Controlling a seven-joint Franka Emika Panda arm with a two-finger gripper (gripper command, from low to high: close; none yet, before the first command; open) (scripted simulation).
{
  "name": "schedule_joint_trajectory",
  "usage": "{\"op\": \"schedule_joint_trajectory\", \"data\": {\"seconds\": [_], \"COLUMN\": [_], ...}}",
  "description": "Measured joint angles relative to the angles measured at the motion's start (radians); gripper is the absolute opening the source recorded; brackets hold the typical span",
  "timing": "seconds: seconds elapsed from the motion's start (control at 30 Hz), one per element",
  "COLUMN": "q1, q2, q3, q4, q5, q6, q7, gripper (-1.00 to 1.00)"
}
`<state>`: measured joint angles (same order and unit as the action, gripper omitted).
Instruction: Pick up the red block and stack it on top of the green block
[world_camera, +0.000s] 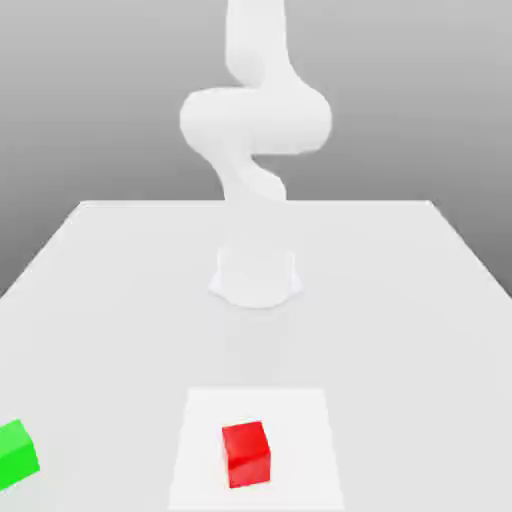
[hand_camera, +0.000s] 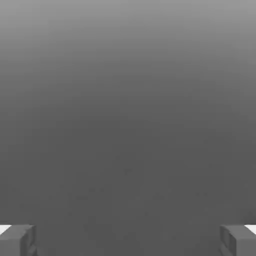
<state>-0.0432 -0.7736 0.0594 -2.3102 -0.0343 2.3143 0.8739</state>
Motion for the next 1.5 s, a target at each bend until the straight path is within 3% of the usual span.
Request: {"op": "schedule_joint_trajectory", "data": {"seconds": [0.43, 0.77, 1.2, 1.5], "q1": [-0.225, -0.372, -0.478, -0.506], "q2": [0.201, 0.407, 0.68, 0.831], "q3": [0.27, 0.406, 0.457, 0.438], "q4": [-0.051, -0.086, -0.13, -0.169], "q5": [-0.177, -0.317, -0.457, -0.466], "q6": [0.067, 0.106, 0.154, 0.215], "q7": [0.382, 0.675, 1.019, 1.203], "gripper": [0.0, 0.0, 0.0, 0.0]}}
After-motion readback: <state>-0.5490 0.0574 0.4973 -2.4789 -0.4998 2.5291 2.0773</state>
